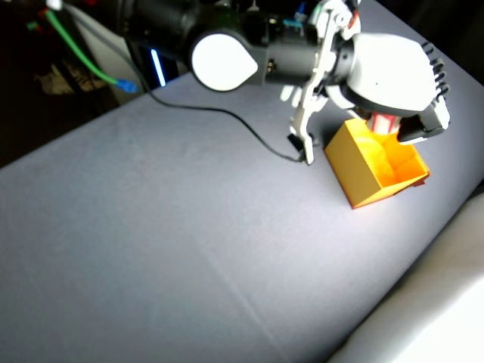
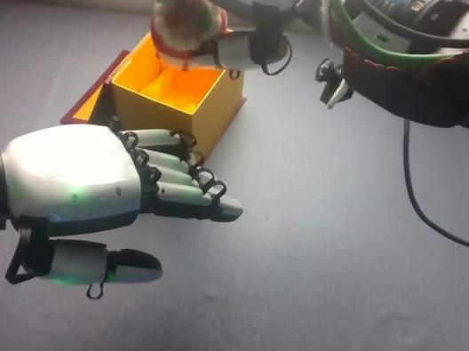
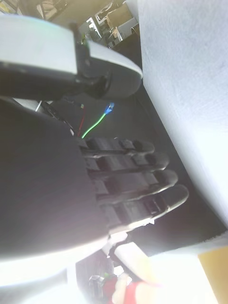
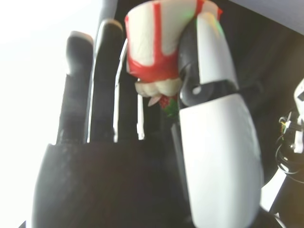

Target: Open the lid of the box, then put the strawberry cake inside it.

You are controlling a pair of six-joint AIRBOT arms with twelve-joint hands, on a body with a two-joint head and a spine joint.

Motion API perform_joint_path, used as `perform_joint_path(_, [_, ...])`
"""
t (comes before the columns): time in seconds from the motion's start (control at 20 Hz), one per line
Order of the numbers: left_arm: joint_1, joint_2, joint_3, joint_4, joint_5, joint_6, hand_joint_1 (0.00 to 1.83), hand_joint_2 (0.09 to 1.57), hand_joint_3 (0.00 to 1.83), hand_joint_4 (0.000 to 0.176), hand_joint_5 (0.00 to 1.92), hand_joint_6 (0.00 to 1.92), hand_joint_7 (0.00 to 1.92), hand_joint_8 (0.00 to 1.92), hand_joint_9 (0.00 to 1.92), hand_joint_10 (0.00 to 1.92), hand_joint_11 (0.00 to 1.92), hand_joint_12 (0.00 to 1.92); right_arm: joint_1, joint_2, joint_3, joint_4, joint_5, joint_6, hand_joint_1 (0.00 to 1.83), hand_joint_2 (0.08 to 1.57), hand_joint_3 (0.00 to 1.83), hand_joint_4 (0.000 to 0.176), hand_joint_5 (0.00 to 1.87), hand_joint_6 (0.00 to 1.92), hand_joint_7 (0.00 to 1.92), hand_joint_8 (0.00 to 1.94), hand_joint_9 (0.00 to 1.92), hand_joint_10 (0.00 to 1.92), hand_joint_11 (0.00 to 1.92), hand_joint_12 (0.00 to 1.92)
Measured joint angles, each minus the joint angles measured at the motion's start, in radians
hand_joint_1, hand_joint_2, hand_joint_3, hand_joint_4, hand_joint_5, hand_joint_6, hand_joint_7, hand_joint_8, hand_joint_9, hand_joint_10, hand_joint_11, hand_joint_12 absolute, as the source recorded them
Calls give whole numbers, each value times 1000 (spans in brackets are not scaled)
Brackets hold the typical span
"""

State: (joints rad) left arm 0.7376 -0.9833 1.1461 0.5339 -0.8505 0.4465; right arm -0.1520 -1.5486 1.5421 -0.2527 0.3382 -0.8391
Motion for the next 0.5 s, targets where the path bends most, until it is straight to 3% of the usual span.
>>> perform_joint_path(0.05, [0,-1,1,1,1,0,695,1372,0,0,279,13,267,41,19,556,0,1101,0,-2,3,-1,0,0,1157,1309,0,0,599,1351,703,1659,648,1560,714,1834])
perform_joint_path(0.1, [0,-6,1,-3,1,0,695,1374,0,0,232,5,218,13,3,469,0,929,0,-2,5,-1,-3,0,1126,1305,0,0,635,1378,673,1614,580,1412,734,1733])
perform_joint_path(0.15, [0,-11,3,-2,1,0,677,1381,1,0,207,5,201,3,3,397,0,803,0,-5,10,0,-10,0,1123,1298,0,0,629,1399,698,1558,624,1285,615,1675])
perform_joint_path(0.2, [0,-11,3,3,1,0,674,1382,1,0,211,8,158,2,9,312,0,690,0,-9,17,0,-18,0,1283,1262,0,0,591,1336,718,1418,760,1503,621,1628])
perform_joint_path(0.25, [-3,-11,3,4,0,-1,676,1380,1,0,196,4,142,3,5,275,0,539,0,-14,25,1,-30,-1,1312,1271,0,0,599,1380,650,1453,736,1580,625,1651])
perform_joint_path(0.3, [-6,-11,3,1,0,-2,711,1372,0,0,200,4,134,1,3,250,0,442,0,-21,32,1,-39,-2,1150,1292,0,0,627,1440,679,1494,685,1341,638,1636])
perform_joint_path(0.35, [-10,-12,5,2,-2,-2,694,1373,1,0,219,11,116,0,0,219,0,426,0,-28,41,1,-48,-2,1282,1279,1,0,607,1459,626,1446,721,1533,605,1615])
perform_joint_path(0.5, [-14,-25,14,8,-1,-7,656,1388,5,0,221,5,89,1,20,116,0,415,0,-50,64,0,-80,-2,1297,1314,2,0,562,1524,556,1523,638,1711,506,1708])
